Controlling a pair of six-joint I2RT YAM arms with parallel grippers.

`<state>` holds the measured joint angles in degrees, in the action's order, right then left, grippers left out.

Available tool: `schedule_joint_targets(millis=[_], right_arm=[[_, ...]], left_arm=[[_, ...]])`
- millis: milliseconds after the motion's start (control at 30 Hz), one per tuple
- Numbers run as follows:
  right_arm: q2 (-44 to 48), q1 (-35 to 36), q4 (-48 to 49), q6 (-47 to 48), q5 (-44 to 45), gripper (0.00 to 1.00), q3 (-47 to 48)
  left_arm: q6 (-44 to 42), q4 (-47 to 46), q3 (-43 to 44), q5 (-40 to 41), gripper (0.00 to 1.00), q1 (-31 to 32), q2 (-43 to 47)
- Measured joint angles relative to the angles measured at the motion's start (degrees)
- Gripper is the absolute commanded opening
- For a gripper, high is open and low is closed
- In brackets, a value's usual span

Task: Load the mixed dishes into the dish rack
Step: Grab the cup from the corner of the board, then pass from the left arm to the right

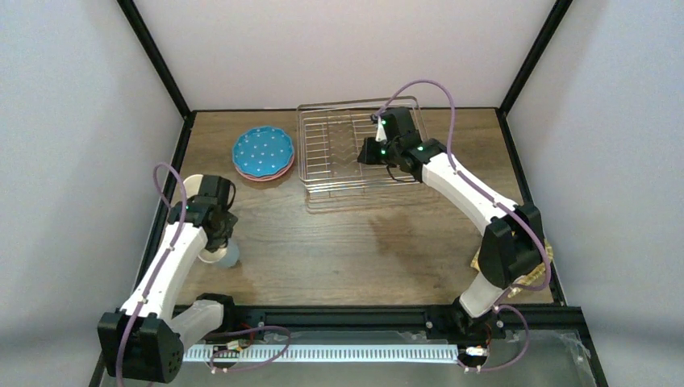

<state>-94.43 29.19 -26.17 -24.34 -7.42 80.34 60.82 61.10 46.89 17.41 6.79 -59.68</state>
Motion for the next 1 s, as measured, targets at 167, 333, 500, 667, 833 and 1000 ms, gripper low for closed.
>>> schedule_joint_targets(millis=[167, 333, 500, 667, 833, 1000], right_arm=[[0.0, -0.2, -1.9, 0.6, 1.3, 0.75, 1.6], [0.3, -1.8, -2.1, 0.8, 0.1, 0.77, 3.5], [1.0, -4.6, -0.2, -0.3, -4.4, 0.81, 3.1], [1.7, -5.4, 4.7, -1.9, -11.2, 0.95, 0.6], [1.7, -5.3, 12.2, -4.5, -20.4, 0.99, -3.4], [1.7, -5.3, 20.0, -8.0, -27.2, 0.99, -6.5]], left_arm=[[-1.7, -2.2, 5.1, -6.1, 0.03, 0.0, 0.0], [-4.0, -6.9, 9.0, -14.1, 0.03, 0.0, 0.0], [-5.7, -13.9, 9.5, -23.4, 0.03, 0.0, 0.5], [-6.1, -21.7, 9.2, -32.4, 0.03, 0.0, 0.8], [-5.8, -30.3, 8.2, -40.4, 0.03, 0.0, 1.5], [-4.8, -39.0, 6.6, -47.9, 0.03, 0.5, 2.3]])
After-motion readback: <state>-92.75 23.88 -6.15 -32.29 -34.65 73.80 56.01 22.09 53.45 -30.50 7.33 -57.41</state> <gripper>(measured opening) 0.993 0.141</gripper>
